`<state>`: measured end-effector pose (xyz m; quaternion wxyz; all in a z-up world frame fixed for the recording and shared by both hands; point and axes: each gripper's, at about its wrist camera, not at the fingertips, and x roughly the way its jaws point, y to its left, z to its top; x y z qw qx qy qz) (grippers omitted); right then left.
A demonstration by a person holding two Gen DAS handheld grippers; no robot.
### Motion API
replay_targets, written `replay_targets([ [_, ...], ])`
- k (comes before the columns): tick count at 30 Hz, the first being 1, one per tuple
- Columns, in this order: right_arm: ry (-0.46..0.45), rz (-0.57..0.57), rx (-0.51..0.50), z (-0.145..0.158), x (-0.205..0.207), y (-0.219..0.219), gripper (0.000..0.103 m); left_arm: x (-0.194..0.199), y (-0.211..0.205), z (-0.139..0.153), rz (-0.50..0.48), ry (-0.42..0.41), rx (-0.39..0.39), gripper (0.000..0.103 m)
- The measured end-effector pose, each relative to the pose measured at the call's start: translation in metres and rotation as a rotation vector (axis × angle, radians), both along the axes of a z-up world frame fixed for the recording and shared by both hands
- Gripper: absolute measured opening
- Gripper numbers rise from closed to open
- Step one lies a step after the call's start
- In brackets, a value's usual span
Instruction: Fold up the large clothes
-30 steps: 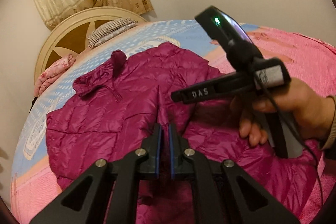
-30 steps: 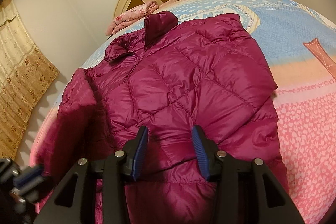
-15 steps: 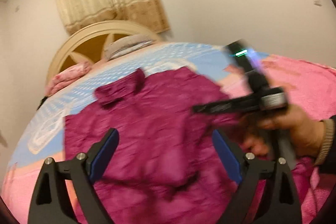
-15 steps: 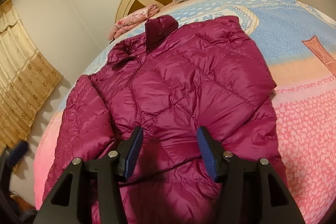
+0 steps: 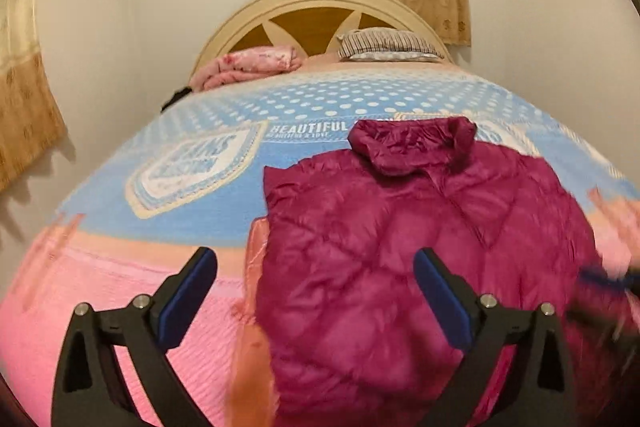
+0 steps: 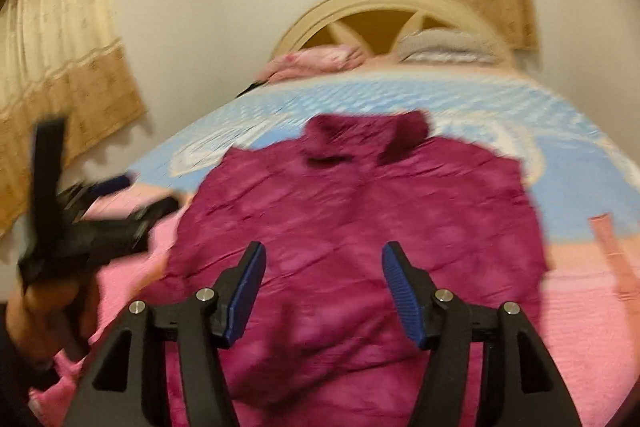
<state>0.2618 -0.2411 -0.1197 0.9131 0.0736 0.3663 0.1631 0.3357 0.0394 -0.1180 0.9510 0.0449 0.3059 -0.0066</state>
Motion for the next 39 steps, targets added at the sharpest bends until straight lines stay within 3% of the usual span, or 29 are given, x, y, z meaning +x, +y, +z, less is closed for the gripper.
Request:
replay_targets([
  [3,0.053,0.04,-0.062,-0.02,0.001,0.015,0.04,0.029,-0.007,-0.015,0.021,0.025,0.067,0.101],
  [7,0.111,0.033,-0.084,-0.041,0.003,0.014,0.039,0.065,-0.002,-0.039,0.104,0.063,0.169,0.101],
  [11,0.156,0.024,-0.07,-0.054,0.004,0.009,0.038,0.092,0.014,-0.069,0.154,0.173,0.151,0.102],
  [17,0.163,0.016,-0.076,-0.066,-0.002,0.009,0.038,0.088,0.015,-0.086,0.136,0.193,0.132,0.103],
  [21,0.163,0.01,-0.093,-0.069,0.0,0.012,0.038,0.091,0.014,-0.084,0.138,0.208,0.135,0.103],
  [26,0.164,0.006,-0.092,-0.07,-0.001,0.011,0.038,0.068,0.003,-0.053,0.193,0.101,0.208,0.103],
  [31,0.16,0.004,-0.071,-0.07,-0.002,0.009,0.038,0.043,-0.025,-0.023,0.095,0.041,0.126,0.103],
  [34,0.156,0.003,-0.075,-0.07,-0.002,0.01,0.038,0.054,-0.047,-0.036,-0.008,0.122,0.098,0.103],
  [39,0.153,-0.001,-0.045,-0.069,-0.004,0.006,0.038,0.077,-0.058,-0.087,-0.068,0.294,0.077,0.103],
])
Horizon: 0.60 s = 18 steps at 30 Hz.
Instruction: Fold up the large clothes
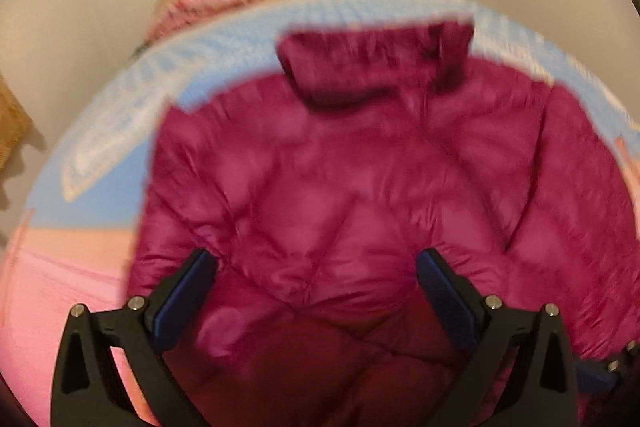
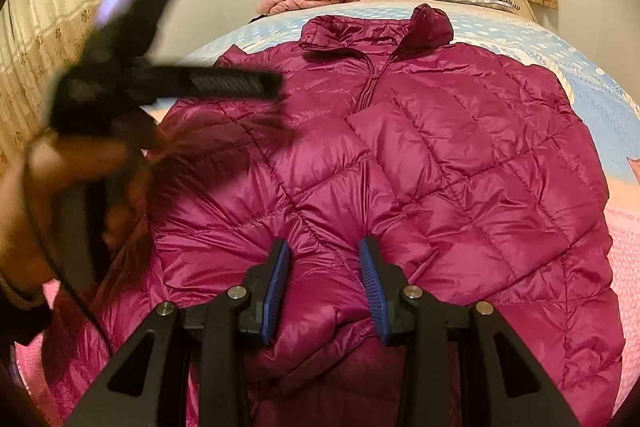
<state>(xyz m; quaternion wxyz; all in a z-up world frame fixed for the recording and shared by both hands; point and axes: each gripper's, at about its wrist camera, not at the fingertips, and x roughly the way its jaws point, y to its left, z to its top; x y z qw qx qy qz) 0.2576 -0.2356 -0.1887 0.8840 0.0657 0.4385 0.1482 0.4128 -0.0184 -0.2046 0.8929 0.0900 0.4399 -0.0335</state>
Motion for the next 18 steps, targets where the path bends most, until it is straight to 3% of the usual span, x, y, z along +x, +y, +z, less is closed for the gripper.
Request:
replay_targets([
  [9,0.0,-0.001,0.014,0.0004,-0.0008,-0.0001,0.039,0.0082,0.0086,-0.0099,-0.005,0.027,-0.075,0.103],
  [18,-0.002,-0.001,0.001,0.0003,-0.0012,0.0012,0.039,0.0076,0.0069,-0.0106,-0.002,0.019,-0.081,0.103],
])
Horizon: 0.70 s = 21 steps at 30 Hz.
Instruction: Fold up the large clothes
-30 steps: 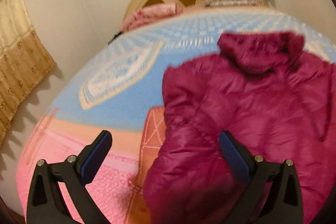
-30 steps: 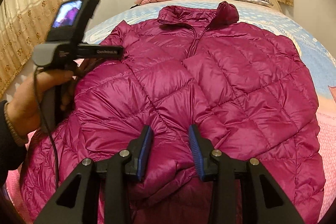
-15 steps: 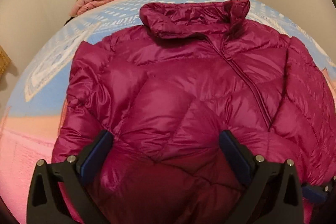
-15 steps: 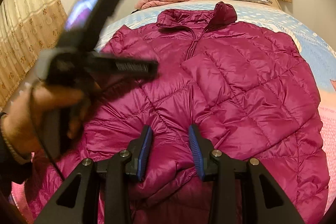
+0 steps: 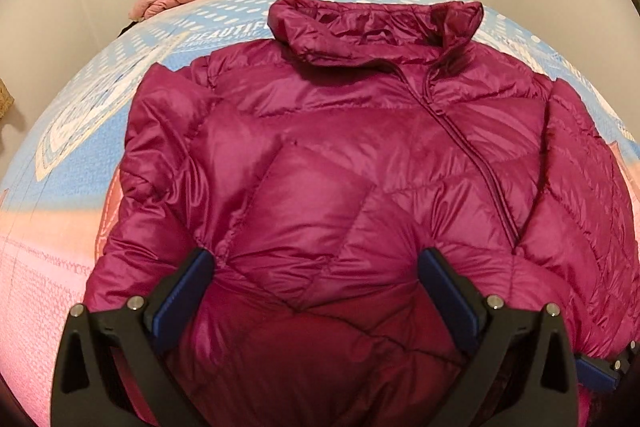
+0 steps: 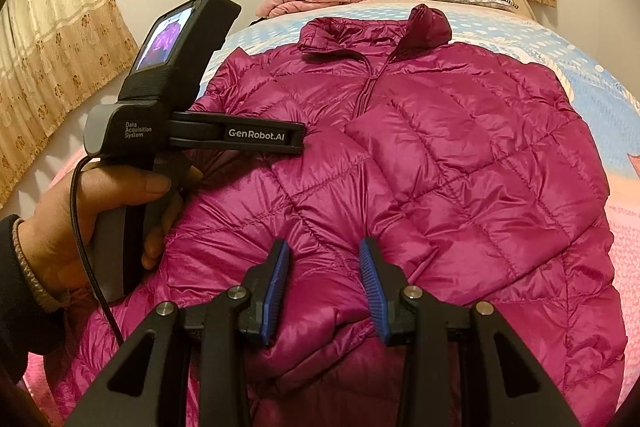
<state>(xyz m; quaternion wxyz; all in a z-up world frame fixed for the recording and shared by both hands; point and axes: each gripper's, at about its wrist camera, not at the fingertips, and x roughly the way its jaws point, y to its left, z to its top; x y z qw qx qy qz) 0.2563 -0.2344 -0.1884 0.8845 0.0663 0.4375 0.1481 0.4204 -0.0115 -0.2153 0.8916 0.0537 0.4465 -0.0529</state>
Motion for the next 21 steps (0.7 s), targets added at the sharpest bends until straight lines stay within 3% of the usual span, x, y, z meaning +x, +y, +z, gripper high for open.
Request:
replay_targets([
  [12,-0.001,-0.002,-0.012,0.001,-0.001,0.001,0.039,-0.004,0.006,0.006,0.009,0.0,0.003,0.103],
  [15,0.0,-0.003,-0.009,0.0,0.0,0.001,0.039,-0.011,0.008,0.026,0.014,-0.051,0.012,0.103],
  [21,-0.001,-0.003,-0.001,0.0,0.0,-0.001,0.039,0.002,0.018,0.076,0.028,-0.15,-0.081,0.103],
])
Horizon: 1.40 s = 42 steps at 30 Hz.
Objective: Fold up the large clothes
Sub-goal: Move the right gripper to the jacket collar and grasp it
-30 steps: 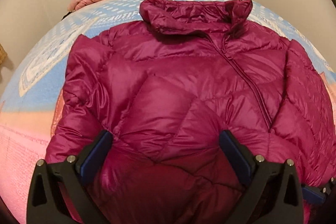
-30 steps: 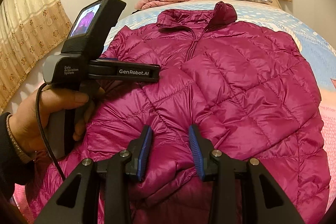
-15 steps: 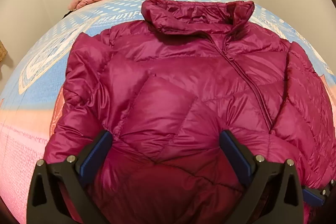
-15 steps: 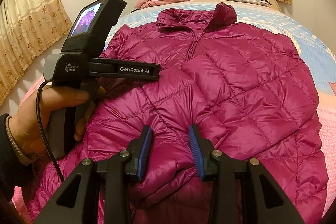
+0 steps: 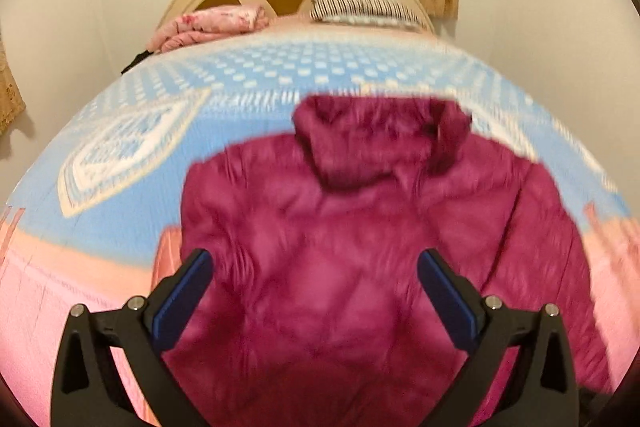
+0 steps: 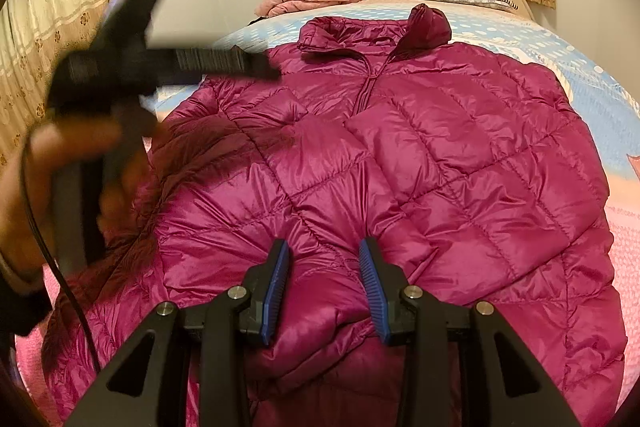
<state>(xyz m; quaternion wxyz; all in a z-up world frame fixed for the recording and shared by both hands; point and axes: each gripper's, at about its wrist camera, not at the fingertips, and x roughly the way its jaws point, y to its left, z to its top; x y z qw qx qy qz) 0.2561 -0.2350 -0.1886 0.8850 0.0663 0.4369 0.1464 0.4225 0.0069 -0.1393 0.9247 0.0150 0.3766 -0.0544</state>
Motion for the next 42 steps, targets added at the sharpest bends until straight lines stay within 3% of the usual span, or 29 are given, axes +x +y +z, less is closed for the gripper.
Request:
replay_targets([
  [4,0.001,-0.001,0.003,0.0,0.0,0.0,0.039,0.029,-0.005,-0.015,0.01,0.034,0.011,0.103],
  [8,0.0,-0.001,0.005,-0.001,0.0,-0.001,0.039,0.05,0.001,-0.056,0.074,0.094,0.086,0.103],
  [11,-0.002,0.001,0.0,-0.001,0.0,0.0,0.039,0.051,0.01,-0.076,0.074,0.118,0.065,0.103],
  [15,-0.002,0.004,-0.017,0.0,0.001,0.004,0.039,0.051,0.02,-0.078,0.075,0.126,0.0,0.103],
  [20,0.02,0.019,0.002,0.011,0.005,0.001,0.039,0.051,0.022,-0.079,0.072,0.13,-0.018,0.103],
  [22,-0.007,0.02,0.038,0.035,0.007,-0.007,0.044,0.05,0.024,-0.078,0.071,0.128,-0.042,0.103],
  [24,-0.066,0.026,0.037,0.064,0.014,-0.015,0.062,0.05,0.027,-0.078,0.068,0.127,-0.059,0.103],
  [25,-0.079,0.025,0.026,0.073,0.02,-0.016,0.066,0.05,0.027,-0.078,0.068,0.125,-0.062,0.103],
  [26,-0.082,0.026,0.011,0.084,0.035,-0.02,0.075,0.05,0.027,-0.077,0.067,0.124,-0.065,0.103],
  [27,-0.07,0.018,-0.005,0.09,0.053,-0.024,0.076,0.051,0.027,-0.077,0.067,0.123,-0.07,0.103],
  [35,0.013,-0.193,-0.06,0.1,0.227,-0.068,0.076,0.048,0.033,-0.078,0.064,0.115,-0.092,0.103],
  [42,0.165,-0.177,-0.264,0.051,0.335,-0.048,0.076,0.047,0.036,-0.078,0.062,0.114,-0.107,0.103],
])
